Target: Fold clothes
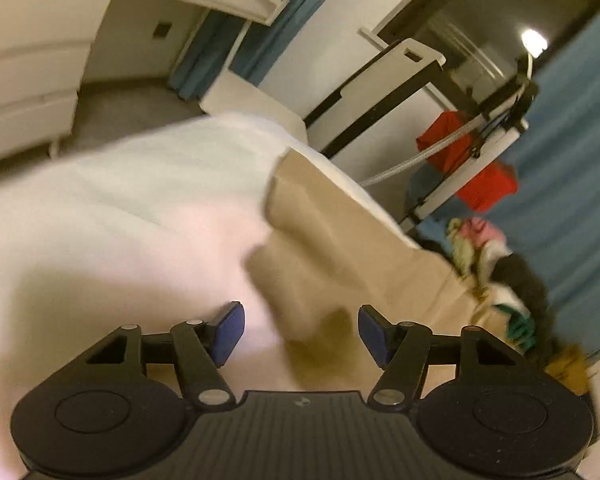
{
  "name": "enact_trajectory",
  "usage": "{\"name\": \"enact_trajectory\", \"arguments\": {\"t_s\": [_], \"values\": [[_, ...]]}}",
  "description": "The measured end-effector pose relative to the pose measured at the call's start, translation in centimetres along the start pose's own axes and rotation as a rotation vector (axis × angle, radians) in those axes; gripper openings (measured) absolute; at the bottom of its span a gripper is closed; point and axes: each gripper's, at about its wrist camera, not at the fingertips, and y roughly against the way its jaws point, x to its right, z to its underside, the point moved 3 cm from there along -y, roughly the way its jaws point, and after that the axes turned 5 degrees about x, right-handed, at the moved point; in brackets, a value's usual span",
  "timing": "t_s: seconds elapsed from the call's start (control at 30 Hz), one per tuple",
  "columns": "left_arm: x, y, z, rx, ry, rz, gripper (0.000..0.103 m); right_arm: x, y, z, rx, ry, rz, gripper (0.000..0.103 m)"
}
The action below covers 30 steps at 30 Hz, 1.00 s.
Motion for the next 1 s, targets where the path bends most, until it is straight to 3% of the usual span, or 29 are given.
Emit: {"name": "enact_trajectory", "arguments": {"t_s": [0.07,0.1,0.13,0.3,0.37,0.4,0.5,0.57,0.63,0.9,1.0], "values": [[0.2,-0.4,0.1,0.002,0.053,0.014,0.044,-0.1,0.2,-0.1,0.008,0.004,0.006,0.09],[0.3,-0.7,0.1,0.003,0.079,0.02,0.025,-0.1,0.2,-0.2,0.011,0.005,0.009,0.09],[0.8,-0.6,0.0,0.029,0.04,-0.008,0.003,0.0,0.2,-0.2,0.015,0.006,0.013,0.09],[1.8,-0.2,0.0,0.129,-0.115,-0.113,0.002,0.3,-0.3,-0.4,0.018,-0.01,0.012,0.09],[1.7,-0.9,0.7,0.101,-0.165,-0.17,0.002,0.4,-0.4,-0.5,0.018,-0.015,0.007,0.09],[1.7,-1.3,1.1,0.089,-0.196,-0.191,0.003,0.5,-0.3,-0.6,0.022,-0.013,0.006,0.09],[2.5,-0.4,2.3,0.115,-0.312,-0.192,0.019,0.6,-0.2,-0.8,0.032,-0.009,0.009,0.09],[3.0,0.7,3.0,0.105,-0.367,-0.2,0.04,0.6,0.0,-0.9,0.04,-0.012,0.006,0.09],[4.2,1.9,3.6,0.098,-0.416,-0.182,0.054,0.5,0.2,-1.2,0.051,-0.011,0.003,0.09],[8.7,14.1,10.2,0.126,-0.563,-0.028,0.075,-0.2,2.3,-1.8,0.105,0.044,-0.001,0.09],[10.6,18.0,13.4,0.139,-0.612,0.041,0.078,-0.7,4.0,-2.1,0.136,0.079,-0.005,0.09]]}}
